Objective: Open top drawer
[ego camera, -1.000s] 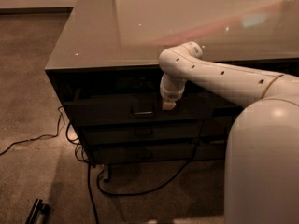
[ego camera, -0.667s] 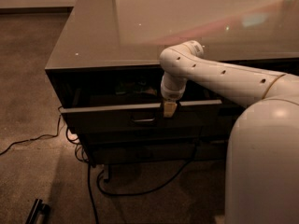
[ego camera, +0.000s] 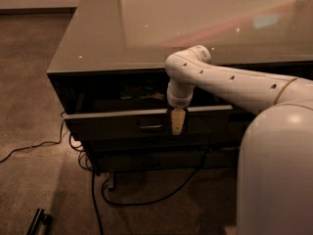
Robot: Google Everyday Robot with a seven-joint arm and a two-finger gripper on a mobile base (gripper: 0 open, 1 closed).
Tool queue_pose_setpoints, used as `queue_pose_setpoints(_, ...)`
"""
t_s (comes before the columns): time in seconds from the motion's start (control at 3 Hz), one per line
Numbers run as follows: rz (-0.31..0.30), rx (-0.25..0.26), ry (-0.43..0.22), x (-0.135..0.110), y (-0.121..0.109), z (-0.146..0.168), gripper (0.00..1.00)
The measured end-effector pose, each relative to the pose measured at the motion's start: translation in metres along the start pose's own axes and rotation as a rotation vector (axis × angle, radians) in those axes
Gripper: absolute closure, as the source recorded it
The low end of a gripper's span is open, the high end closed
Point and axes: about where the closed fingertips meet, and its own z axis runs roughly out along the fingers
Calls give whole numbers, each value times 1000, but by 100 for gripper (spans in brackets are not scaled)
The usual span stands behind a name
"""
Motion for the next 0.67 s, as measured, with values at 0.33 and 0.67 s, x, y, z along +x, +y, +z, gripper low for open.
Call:
queue_pose_setpoints(0.33,59,1,1,12,18,4,0)
queue_pose_setpoints(0.67,121,6,21,21,44,5,0)
